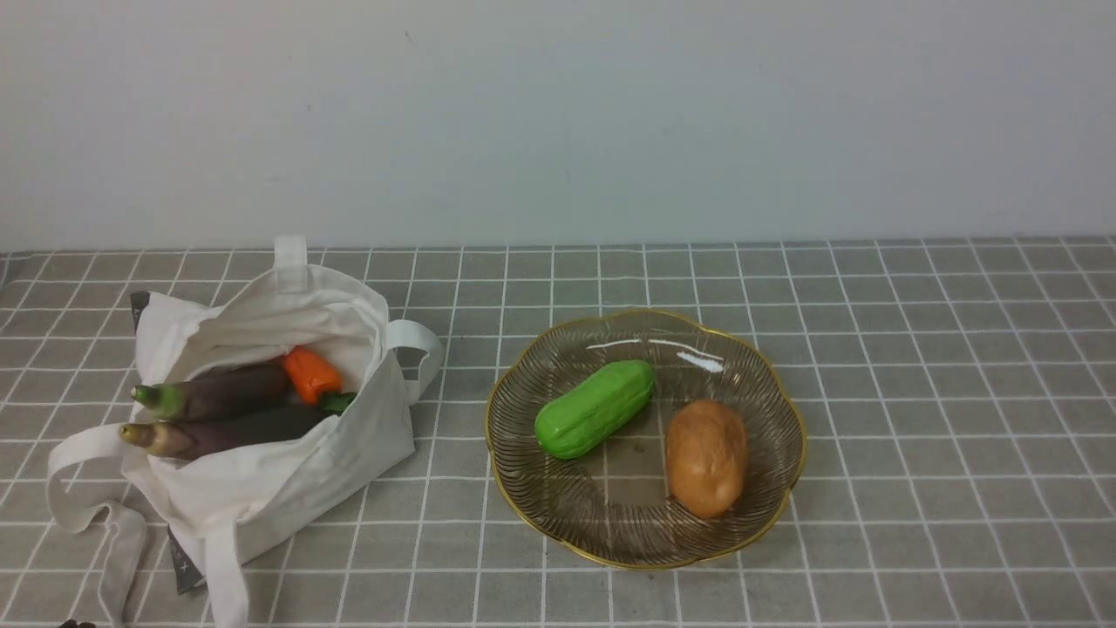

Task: Take vegetables from bag on grey coffee tablecloth place on plate.
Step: 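Reach into the bag and grasp a vegetable inside it with the left gripper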

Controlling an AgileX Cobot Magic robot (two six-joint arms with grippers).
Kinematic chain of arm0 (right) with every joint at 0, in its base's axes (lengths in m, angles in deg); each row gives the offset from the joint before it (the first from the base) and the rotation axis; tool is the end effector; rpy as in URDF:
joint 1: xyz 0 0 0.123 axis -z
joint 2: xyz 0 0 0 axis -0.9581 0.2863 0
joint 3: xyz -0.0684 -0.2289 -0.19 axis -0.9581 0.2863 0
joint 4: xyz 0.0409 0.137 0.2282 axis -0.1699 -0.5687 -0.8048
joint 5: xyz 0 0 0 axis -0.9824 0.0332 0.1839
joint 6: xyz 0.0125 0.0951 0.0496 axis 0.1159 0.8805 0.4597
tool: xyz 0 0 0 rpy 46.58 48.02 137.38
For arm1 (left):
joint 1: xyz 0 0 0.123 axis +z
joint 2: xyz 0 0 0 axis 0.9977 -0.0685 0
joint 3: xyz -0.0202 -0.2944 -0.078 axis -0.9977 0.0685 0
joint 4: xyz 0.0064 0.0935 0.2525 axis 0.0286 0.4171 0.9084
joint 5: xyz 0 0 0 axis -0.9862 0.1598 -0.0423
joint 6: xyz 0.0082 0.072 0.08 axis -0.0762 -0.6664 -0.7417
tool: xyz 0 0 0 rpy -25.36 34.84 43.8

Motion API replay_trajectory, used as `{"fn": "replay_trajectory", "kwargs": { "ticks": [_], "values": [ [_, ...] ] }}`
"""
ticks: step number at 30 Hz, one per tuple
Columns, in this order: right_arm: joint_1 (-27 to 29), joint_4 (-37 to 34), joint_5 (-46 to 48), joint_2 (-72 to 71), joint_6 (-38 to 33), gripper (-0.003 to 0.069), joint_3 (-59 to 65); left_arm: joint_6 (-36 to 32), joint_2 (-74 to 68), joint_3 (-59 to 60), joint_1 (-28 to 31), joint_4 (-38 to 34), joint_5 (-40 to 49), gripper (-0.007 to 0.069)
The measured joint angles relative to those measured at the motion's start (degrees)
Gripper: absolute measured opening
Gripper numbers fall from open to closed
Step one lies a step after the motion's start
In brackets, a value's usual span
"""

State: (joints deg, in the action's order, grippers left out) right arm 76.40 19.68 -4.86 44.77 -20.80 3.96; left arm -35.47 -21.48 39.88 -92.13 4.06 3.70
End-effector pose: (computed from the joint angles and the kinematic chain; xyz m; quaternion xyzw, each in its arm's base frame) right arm 0.0653 -0.0046 0.1672 0.0168 0.8055 -0.0256 0.5918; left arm 0.0659 -0.0082 0.1652 0.0868 0.8004 -0.0055 0.5932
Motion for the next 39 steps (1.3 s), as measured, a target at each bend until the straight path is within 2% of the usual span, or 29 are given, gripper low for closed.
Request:
{"fn": "replay_trajectory", "kwargs": {
  "ticks": [17,20,21,22,24,28,34,39],
  "values": [
    [0.0,0.0,0.0,0.0,0.0,-0.0013,0.0,0.2,0.0,0.0,0.0,0.8,-1.5,-0.0005],
    [0.0,0.0,0.0,0.0,0.0,-0.0013,0.0,5.1,0.0,0.0,0.0,-4.9,-4.1,-0.0005],
    [0.0,0.0,0.0,0.0,0.0,-0.0013,0.0,9.5,0.0,0.0,0.0,-11.0,-6.4,-0.0005],
    [0.0,0.0,0.0,0.0,0.0,-0.0013,0.0,9.5,0.0,0.0,0.0,-11.0,-6.4,-0.0005],
    [0.0,0.0,0.0,0.0,0.0,-0.0013,0.0,14.4,0.0,0.0,0.0,-19.2,-8.5,-0.0005],
    [0.0,0.0,0.0,0.0,0.0,-0.0013,0.0,16.7,0.0,0.0,0.0,-28.2,-13.4,-0.0005],
    [0.0,0.0,0.0,0.0,0.0,-0.0013,0.0,17.1,0.0,0.0,0.0,-35.2,-23.7,-0.0005],
    [0.0,0.0,0.0,0.0,0.0,-0.0013,0.0,16.7,0.0,-0.1,0.0,-36.8,-34.1,-0.0005]
  ]
}}
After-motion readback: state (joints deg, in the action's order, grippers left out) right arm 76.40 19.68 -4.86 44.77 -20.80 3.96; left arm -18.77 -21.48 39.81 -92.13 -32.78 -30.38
